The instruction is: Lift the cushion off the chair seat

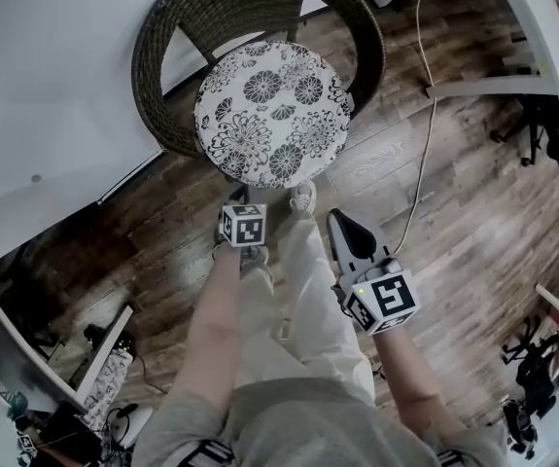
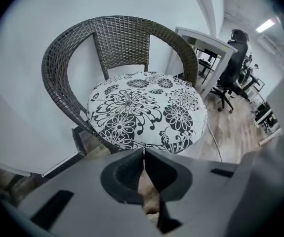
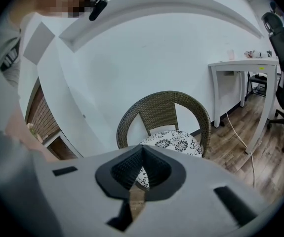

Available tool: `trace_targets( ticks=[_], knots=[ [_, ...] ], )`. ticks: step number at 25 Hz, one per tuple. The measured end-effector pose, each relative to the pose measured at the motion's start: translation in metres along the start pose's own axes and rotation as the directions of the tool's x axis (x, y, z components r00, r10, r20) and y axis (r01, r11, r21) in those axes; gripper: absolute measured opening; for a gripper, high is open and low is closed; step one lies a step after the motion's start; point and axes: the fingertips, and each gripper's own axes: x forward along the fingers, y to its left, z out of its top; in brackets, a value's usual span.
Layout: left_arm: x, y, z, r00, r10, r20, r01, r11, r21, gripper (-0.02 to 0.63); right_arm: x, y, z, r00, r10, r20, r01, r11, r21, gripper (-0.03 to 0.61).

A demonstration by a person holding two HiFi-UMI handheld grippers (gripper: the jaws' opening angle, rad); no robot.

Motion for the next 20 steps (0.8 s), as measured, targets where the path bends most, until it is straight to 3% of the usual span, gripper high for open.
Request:
trace_targets(
  ticks=[3, 8, 10, 20],
  knots=[
    [0.001, 0.000, 0.002, 1.000, -0.004, 0.014, 0.005, 1.000, -0.014, 0.016, -0.002, 0.001, -0.005, 1.000, 0.001, -0.006, -0.001, 1.000, 0.005, 0.002],
    [0.005, -0.010, 0.005, 0.997, -0.074, 0.031, 0.074, 0.997, -0.009, 0.228, -0.002, 0.000, -0.009, 1.000, 0.001, -0.009, -0.001, 1.000, 0.012, 0.002],
    [0.007, -0.013, 0.006, 0.995, -0.089, 0.033, 0.089, 0.996, 0.008, 0.275, -0.001, -0.001, -0.010, 1.000, 0.002, -0.010, -0.002, 1.000, 0.014, 0.002],
    [0.026, -0.015, 0.008, 0.995, -0.096, 0.025, 0.094, 0.994, 0.048, 0.311, 0.007, -0.008, -0.022, 0.999, 0.008, -0.037, -0.007, 1.000, 0.026, 0.003]
  ],
)
